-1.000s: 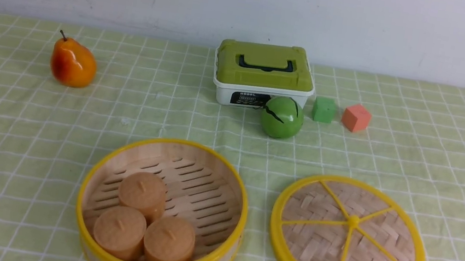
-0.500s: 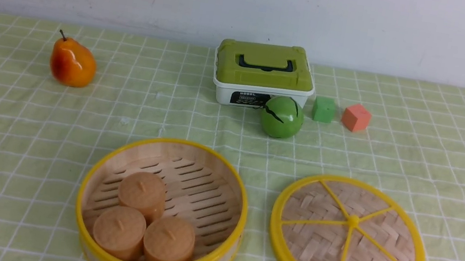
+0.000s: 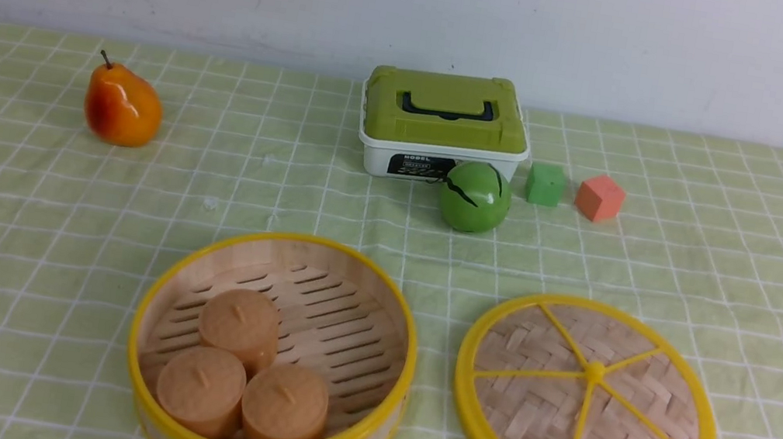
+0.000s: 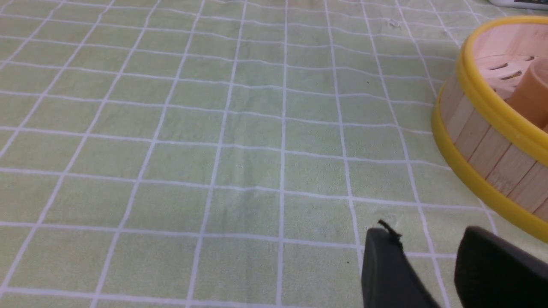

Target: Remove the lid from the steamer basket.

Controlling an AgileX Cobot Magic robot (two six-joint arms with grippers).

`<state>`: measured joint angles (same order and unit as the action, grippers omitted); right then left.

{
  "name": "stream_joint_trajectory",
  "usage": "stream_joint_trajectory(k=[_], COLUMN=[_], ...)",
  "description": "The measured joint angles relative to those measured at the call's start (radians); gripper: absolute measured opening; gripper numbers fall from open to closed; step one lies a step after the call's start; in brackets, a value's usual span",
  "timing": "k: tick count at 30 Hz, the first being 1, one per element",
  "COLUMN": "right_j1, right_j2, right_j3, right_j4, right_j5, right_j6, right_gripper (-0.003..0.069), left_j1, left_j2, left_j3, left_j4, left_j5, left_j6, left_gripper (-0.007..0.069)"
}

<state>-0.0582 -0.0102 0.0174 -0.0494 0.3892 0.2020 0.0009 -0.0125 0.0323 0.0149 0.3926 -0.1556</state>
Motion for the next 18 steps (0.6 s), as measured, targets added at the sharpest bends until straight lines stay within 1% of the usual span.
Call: stream_joint_trajectory(k=[18], right_j1=[0.000], right_j2=[0.000], right_j3=[0.000], right_j4=[0.000], right_j5=[0.000], right_j6=[0.000], right_gripper=[0.0053], left_j1=[0.000], left_j2=[0.000], left_j3=[0.000], left_j4=[0.000], left_j5=[0.000], left_j6=[0.000], left_gripper=[0.0239])
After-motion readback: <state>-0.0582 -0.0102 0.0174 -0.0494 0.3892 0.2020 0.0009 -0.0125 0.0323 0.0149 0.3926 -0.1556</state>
